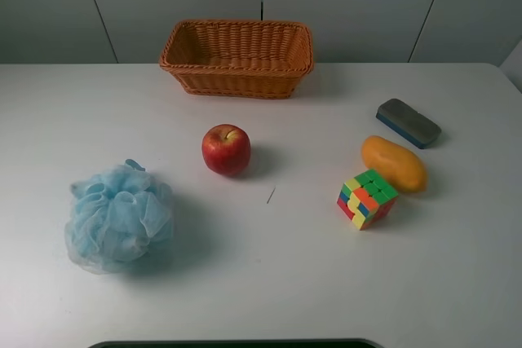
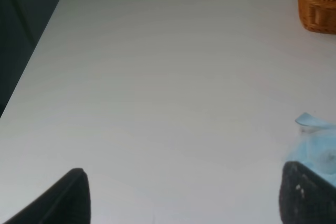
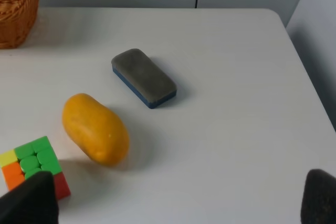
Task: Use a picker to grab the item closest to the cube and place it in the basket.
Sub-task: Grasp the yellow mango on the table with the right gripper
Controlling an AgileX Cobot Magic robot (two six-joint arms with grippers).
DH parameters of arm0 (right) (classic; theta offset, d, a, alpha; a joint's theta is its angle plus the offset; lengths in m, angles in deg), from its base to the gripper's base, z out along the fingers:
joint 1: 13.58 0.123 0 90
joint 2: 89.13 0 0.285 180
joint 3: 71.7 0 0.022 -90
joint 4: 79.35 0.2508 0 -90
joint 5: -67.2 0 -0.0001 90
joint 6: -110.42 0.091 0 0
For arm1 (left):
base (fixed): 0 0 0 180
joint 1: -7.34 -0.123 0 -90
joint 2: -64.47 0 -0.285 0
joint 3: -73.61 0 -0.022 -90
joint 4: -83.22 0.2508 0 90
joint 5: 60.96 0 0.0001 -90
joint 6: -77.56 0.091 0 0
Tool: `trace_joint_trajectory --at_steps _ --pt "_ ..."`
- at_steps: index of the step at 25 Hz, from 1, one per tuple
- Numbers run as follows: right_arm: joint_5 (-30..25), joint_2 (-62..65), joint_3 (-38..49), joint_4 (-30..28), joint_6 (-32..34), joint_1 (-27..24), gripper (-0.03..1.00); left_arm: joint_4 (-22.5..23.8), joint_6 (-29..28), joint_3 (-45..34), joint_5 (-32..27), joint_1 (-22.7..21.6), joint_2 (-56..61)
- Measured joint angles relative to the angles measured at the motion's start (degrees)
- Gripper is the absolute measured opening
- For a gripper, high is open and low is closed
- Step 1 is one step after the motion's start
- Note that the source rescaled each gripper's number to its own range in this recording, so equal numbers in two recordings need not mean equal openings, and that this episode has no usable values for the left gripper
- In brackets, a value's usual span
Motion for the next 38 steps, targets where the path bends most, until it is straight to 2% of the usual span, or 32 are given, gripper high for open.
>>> trace_joint_trajectory --at_steps 6,12,16,20,23,29,38 --pt "0.86 -19.92 -10.3 1.78 -13.27 0.0 1.0 0.0 0.0 0.0 0.0 0.0 0.0" --pt "0.76 -45.07 -21.74 11.12 -25.72 0.18 1.0 0.0 0.0 0.0 0.0 0.0 0.0" --pt "1.81 -60.84 -26.18 12.07 -30.81 3.94 1.0 0.0 0.0 0.0 0.0 0.0 0.0" --pt "5.85 -73.48 -27.52 10.28 -32.26 9.1 1.0 0.0 0.0 0.0 0.0 0.0 0.0" --pt "8.92 -80.58 -27.61 10.06 -32.49 10.76 1.0 0.0 0.0 0.0 0.0 0.0 0.0" --pt "14.56 -89.6 -27.61 8.74 -32.49 10.94 1.0 0.0 -0.13 0.0 0.0 0.0 0.0" --pt "15.75 -96.17 -27.61 8.62 -32.49 10.94 1.0 0.0 -0.13 0.0 0.0 0.0 0.0"
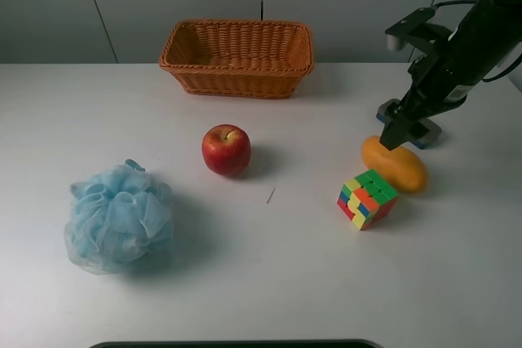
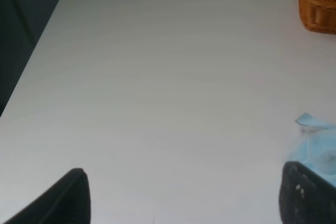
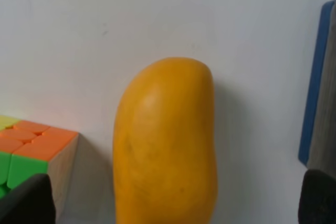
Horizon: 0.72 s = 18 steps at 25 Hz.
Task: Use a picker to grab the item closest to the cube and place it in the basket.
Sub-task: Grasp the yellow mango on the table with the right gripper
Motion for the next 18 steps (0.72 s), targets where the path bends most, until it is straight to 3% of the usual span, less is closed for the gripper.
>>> trace_joint_trajectory --at_steps 18 --pt "4.67 -10.14 0.0 1.15 0.35 0.21 1.0 0.0 -0.01 0.0 0.0 0.0 0.0"
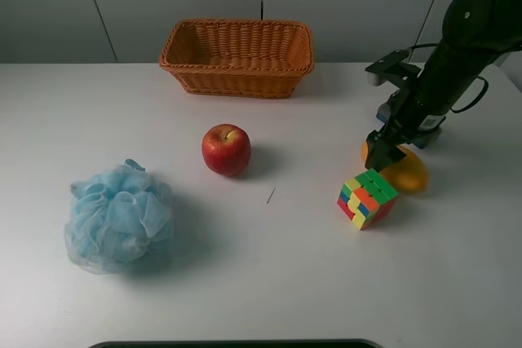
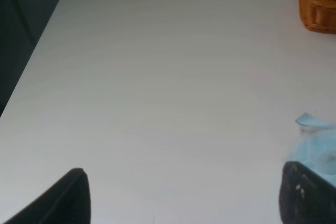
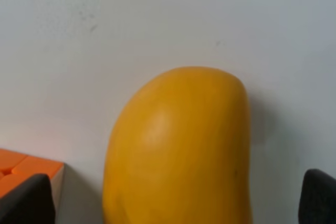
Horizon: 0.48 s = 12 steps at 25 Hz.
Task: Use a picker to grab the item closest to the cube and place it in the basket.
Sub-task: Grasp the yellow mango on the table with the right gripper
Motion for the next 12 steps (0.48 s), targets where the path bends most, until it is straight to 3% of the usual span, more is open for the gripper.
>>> trace_joint_trajectory --at_steps 9,10,11,12 --pt "1.05 -1.54 -0.02 0.1 0.6 0.13 0.99 0.0 0.0 0.0 0.0 0.0 0.0" --pt "1.05 -1.54 -0.02 0.1 0.68 0.13 0.89 0.0 0.0 0.0 0.0 0.0 0.0" --pt "1.05 -1.54 -0.02 0.1 0.9 0.13 0.71 0.0 0.0 0.0 0.0 0.0 0.0" --pt "1.05 -1.54 -0.02 0.1 1.05 0.13 0.36 0.11 0.0 0.0 0.0 0.0 0.0"
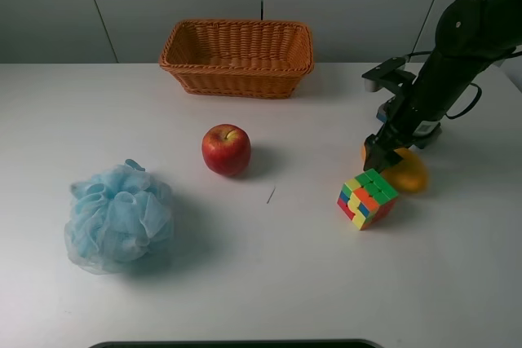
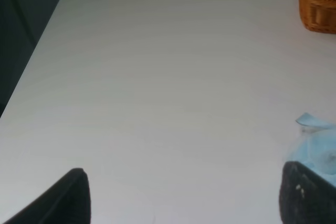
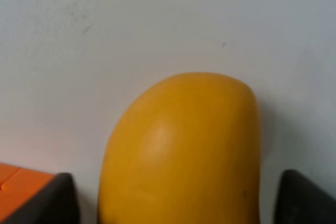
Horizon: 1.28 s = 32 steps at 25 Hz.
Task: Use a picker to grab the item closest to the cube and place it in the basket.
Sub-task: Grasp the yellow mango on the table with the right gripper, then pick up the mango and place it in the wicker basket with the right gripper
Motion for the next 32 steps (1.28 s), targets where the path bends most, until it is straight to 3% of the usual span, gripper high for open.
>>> trace_joint_trajectory --at_steps 1,2,17,20,27,32 --pt "0.11 0.0 0.0 0.0 0.13 0.0 0.0 0.0 0.0 0.0 0.0 0.0 0.0" --pt "0.11 0.0 0.0 0.0 0.23 0.0 0.06 0.0 0.0 0.0 0.0 0.0 0.0" --pt "0.11 0.0 0.0 0.0 0.46 0.0 0.06 0.0 0.0 0.0 0.0 0.0 0.0" --pt "-1.89 1.11 -0.95 -0.94 0.93 0.0 0.06 0.0 0.0 0.0 0.0 0.0 0.0" --pt "-6.86 9.34 -13.21 -0.89 1.99 0.0 0.06 0.0 0.0 0.0 0.0 0.0 0.0" --pt "-6.57 10.95 -25.66 5.27 1.36 0.52 0.06 0.0 0.0 0.0 0.0 0.0 0.0"
